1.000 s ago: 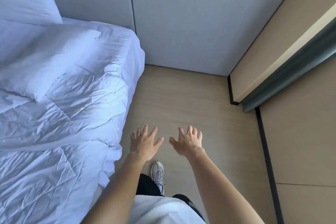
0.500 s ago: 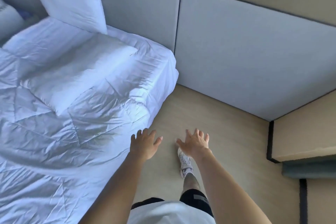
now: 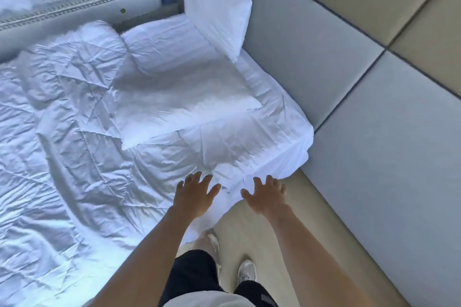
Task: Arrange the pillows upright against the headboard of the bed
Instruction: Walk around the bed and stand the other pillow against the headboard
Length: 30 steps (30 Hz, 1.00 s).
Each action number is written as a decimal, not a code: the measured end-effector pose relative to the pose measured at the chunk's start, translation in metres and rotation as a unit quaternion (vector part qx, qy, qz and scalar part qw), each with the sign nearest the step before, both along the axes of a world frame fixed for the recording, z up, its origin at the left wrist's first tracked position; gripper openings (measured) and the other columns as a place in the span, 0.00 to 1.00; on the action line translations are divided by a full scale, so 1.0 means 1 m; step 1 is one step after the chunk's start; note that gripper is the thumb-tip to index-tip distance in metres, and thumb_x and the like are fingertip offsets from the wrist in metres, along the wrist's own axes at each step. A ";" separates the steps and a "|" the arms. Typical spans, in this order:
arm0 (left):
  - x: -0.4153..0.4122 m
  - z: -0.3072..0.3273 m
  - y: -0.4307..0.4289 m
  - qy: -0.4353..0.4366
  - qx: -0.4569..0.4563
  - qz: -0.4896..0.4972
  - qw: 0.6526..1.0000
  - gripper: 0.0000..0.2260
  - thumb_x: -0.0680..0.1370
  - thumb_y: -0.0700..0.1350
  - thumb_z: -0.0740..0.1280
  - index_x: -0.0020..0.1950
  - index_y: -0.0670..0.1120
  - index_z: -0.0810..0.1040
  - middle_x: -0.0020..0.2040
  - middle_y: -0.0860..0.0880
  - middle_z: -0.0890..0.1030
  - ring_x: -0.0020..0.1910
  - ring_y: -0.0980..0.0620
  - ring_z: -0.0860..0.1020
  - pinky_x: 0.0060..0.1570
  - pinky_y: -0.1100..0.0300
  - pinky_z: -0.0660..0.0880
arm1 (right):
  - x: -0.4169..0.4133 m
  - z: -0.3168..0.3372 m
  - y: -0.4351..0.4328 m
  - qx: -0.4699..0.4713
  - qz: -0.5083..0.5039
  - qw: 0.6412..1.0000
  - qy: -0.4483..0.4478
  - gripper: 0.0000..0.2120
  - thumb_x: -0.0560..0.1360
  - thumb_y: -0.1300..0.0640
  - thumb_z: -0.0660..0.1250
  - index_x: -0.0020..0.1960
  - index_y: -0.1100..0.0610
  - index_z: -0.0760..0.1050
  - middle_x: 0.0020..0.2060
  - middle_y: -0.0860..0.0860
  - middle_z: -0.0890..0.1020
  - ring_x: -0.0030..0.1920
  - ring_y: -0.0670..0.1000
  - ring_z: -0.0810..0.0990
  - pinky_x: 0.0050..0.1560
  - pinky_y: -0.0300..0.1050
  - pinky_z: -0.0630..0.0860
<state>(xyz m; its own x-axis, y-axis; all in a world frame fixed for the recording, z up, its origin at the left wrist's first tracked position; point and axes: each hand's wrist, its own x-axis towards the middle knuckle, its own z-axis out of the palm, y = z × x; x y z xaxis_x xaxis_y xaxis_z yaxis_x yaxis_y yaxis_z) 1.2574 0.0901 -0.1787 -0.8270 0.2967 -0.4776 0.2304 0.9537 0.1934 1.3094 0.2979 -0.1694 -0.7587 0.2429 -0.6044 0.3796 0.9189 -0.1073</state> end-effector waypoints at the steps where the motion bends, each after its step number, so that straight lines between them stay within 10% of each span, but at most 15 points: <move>1: -0.020 0.000 -0.002 0.002 -0.001 0.017 1.000 0.27 0.83 0.64 0.49 0.79 0.55 0.61 0.81 0.47 0.60 0.79 0.45 0.57 0.76 0.45 0.57 | -0.024 -0.002 0.001 -0.001 0.021 1.000 0.003 0.32 0.78 0.34 0.50 0.75 0.51 0.61 0.74 0.59 0.62 0.74 0.61 0.59 0.74 0.61 0.51; 19: -0.476 -0.173 -0.108 0.105 0.013 0.146 0.984 0.31 0.79 0.66 0.47 0.73 0.53 0.72 0.74 0.43 0.72 0.73 0.40 0.69 0.69 0.43 0.68 | -0.535 -0.160 -0.102 -0.016 0.179 0.979 0.093 0.34 0.77 0.33 0.46 0.75 0.51 0.62 0.76 0.60 0.60 0.77 0.60 0.55 0.76 0.61 0.49; 25: -0.558 -0.264 -0.150 0.146 -0.035 0.208 0.967 0.26 0.80 0.69 0.51 0.79 0.67 0.55 0.83 0.49 0.52 0.81 0.41 0.47 0.74 0.32 0.39 | -0.634 -0.264 -0.098 0.046 0.185 0.965 0.178 0.32 0.76 0.30 0.47 0.77 0.40 0.57 0.78 0.56 0.55 0.79 0.59 0.50 0.75 0.68 0.44; 30: -0.593 -0.350 -0.141 0.174 -0.041 0.190 0.965 0.26 0.81 0.67 0.47 0.79 0.65 0.57 0.83 0.47 0.55 0.81 0.39 0.50 0.73 0.29 0.40 | -0.663 -0.346 -0.109 0.069 0.191 0.961 0.187 0.31 0.79 0.33 0.46 0.78 0.43 0.54 0.78 0.57 0.55 0.79 0.58 0.50 0.75 0.68 0.40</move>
